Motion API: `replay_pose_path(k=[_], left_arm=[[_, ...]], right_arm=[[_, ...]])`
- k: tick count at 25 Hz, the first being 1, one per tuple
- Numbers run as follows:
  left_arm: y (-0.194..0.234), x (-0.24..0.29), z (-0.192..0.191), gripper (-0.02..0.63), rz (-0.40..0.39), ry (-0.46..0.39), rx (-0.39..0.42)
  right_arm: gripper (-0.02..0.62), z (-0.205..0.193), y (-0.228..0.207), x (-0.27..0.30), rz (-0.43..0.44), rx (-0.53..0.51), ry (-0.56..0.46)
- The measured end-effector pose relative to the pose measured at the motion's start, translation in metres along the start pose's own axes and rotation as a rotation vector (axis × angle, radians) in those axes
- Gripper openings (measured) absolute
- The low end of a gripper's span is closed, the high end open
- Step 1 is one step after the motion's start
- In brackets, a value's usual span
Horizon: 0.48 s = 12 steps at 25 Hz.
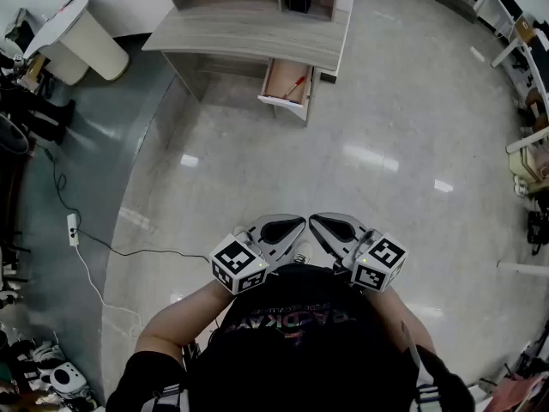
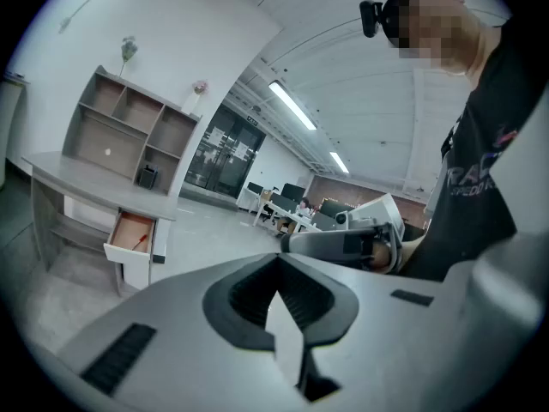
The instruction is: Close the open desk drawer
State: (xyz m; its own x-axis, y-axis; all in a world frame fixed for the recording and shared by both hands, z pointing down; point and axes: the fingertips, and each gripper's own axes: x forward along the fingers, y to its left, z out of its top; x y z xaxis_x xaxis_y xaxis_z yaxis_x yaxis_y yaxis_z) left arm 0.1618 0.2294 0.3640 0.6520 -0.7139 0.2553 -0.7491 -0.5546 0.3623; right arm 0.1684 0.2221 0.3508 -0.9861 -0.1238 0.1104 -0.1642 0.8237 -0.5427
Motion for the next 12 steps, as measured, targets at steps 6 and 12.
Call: replay_pose_path(k=[6, 12], left_arm=[[0.0027, -0.0002, 0.0024, 0.011, 0.003, -0.001, -0.006], [0.0049, -0.0016, 0.0031, 0.011, 0.007, -0.002, -0.011]], right_arm=[[0.014, 0.0028, -0.0008, 0.0022, 0.001, 0.001, 0.001], [0.015, 0.0078, 0.0032, 0.0039, 0.031, 0.003, -0.015]])
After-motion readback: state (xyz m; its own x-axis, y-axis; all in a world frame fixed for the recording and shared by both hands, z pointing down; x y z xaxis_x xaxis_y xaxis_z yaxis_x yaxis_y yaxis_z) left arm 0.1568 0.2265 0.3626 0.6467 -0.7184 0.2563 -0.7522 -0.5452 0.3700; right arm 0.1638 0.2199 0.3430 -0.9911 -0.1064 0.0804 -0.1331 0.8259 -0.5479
